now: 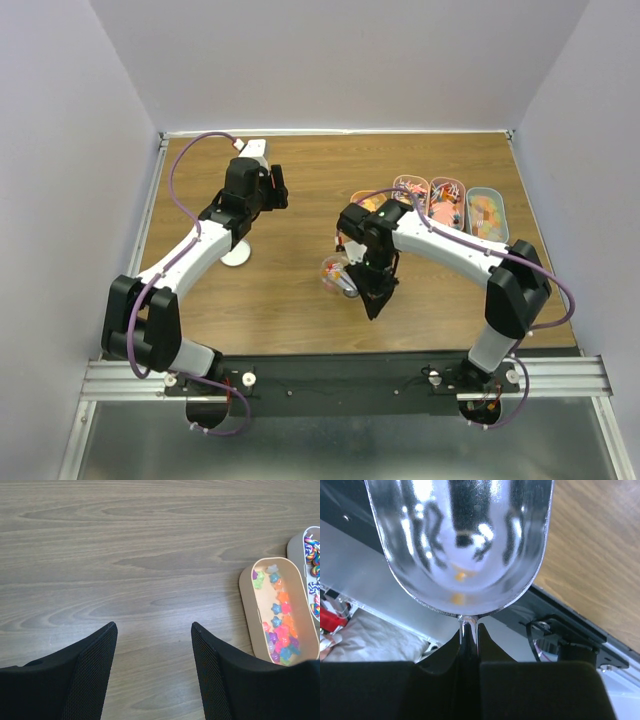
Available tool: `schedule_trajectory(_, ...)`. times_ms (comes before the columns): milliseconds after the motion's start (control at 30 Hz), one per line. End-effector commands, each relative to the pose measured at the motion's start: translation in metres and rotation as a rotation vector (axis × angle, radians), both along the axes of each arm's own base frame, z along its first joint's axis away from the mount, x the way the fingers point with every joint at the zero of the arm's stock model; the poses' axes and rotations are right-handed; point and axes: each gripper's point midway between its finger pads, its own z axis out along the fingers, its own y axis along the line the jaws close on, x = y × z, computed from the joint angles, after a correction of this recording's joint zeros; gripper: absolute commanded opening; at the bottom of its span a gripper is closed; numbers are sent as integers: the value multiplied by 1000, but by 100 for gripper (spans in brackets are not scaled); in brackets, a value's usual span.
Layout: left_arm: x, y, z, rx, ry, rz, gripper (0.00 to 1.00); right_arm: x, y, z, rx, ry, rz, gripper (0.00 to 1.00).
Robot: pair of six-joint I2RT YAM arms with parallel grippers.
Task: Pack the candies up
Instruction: Place the fake candies in the packing bottle.
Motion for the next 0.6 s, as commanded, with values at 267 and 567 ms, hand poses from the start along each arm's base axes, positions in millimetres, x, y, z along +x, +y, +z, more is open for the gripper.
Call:
schedule_trajectory(267,-1,4,12,12,-24,12,68,-31,0,18,18,168,-29,1)
schedule_trajectory(567,-1,4,11,14,-23,13,69,-33,-3,19,15,166,-38,1)
